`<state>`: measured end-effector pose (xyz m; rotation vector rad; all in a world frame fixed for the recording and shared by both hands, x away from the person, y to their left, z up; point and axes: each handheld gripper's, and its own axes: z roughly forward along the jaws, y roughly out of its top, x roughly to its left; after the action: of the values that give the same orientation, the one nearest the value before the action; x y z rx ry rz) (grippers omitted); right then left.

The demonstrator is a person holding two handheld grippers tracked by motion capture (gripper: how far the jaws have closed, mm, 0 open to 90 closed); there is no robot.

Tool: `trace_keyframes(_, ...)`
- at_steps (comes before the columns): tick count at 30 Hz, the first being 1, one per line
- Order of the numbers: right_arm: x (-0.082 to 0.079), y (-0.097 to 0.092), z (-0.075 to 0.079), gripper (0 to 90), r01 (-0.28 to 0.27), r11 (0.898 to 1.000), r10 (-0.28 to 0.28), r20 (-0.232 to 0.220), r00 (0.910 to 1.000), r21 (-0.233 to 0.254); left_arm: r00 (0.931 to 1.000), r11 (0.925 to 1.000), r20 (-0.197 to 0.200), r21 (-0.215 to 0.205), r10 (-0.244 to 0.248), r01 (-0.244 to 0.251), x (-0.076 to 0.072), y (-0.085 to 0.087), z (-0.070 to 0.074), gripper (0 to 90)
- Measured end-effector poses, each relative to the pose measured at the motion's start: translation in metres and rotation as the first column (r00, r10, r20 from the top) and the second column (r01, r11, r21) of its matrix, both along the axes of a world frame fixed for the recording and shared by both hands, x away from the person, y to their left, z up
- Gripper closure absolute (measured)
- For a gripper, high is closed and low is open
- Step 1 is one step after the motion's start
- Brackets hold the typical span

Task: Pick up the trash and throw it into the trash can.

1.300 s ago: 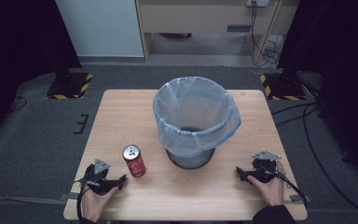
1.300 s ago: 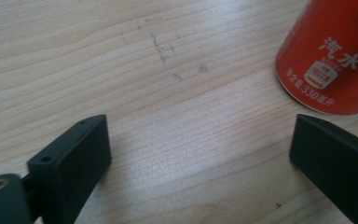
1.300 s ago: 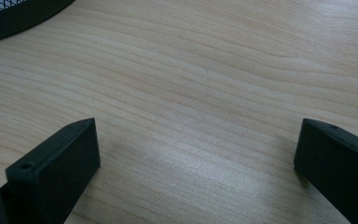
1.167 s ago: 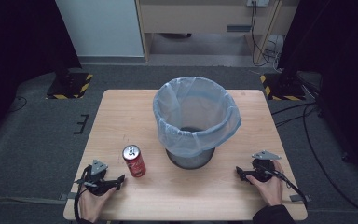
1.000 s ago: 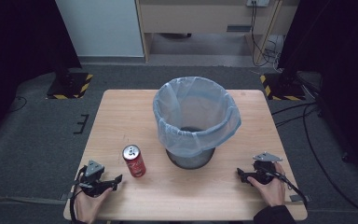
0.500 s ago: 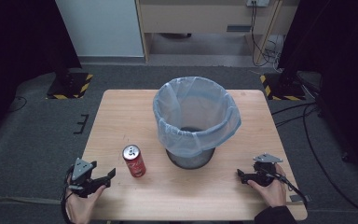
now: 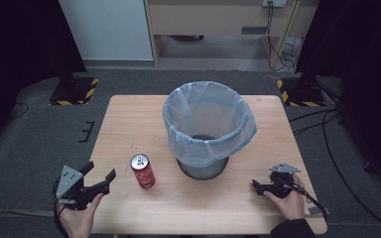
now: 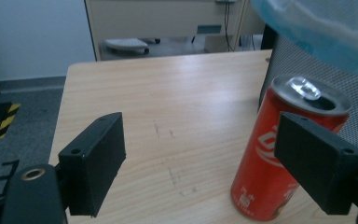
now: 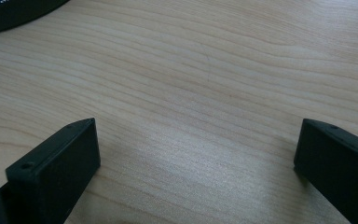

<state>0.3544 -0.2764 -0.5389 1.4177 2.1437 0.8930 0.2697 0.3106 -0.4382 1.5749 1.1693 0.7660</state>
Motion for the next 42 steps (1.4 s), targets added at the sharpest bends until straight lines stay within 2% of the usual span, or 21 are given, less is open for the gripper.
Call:
trace_keyframes(8, 0.000, 0.000, 0.000, 0.4, -0.001, 1.000, 0.001, 0.001, 1.0000, -0.001, 0.9989, 0.9994, 0.036, -0.016, -0.029, 0.030, -0.002, -0.005, 0.012, 15.5)
trace_keyframes(15, 0.000, 0.000, 0.000, 0.4, 0.000, 1.000, 0.000, 0.000, 1.0000, 0.000, 0.9966, 0.9988, 0.068, -0.014, -0.047, 0.048, 0.000, -0.011, 0.025, 15.6)
trace_keyframes(21, 0.000, 0.000, 0.000, 0.4, 0.000, 1.000, 0.000, 0.001, 1.0000, 0.000, 0.9923, 0.9972, 0.106, -0.032, -0.064, 0.068, 0.004, -0.020, 0.038, 15.6)
trace_keyframes(26, 0.000, 0.000, 0.000, 0.4, 0.001, 1.000, -0.001, -0.001, 1.0000, 0.000, 0.9899, 0.9948, 0.113, -0.045, -0.086, 0.091, 0.009, -0.033, 0.043, 15.6)
trace_keyframes(29, 0.000, 0.000, 0.000, 0.4, 0.002, 1.000, -0.002, 0.000, 1.0000, -0.001, 0.9891, 0.9934, 0.105, -0.040, -0.103, 0.108, 0.013, -0.041, 0.041, 15.5)
trace_keyframes(34, 0.000, 0.000, 0.000, 0.4, 0.003, 1.000, -0.003, 0.000, 1.0000, -0.001, 0.9859, 0.9870, 0.073, -0.046, -0.150, 0.154, 0.020, -0.053, 0.031, 15.6)
trace_keyframes(42, 0.000, 0.000, 0.000, 0.4, 0.002, 1.000, -0.002, 0.000, 1.0000, -0.001, 0.9865, 0.9863, 0.017, -0.023, -0.163, 0.163, 0.028, -0.062, 0.010, 15.5)
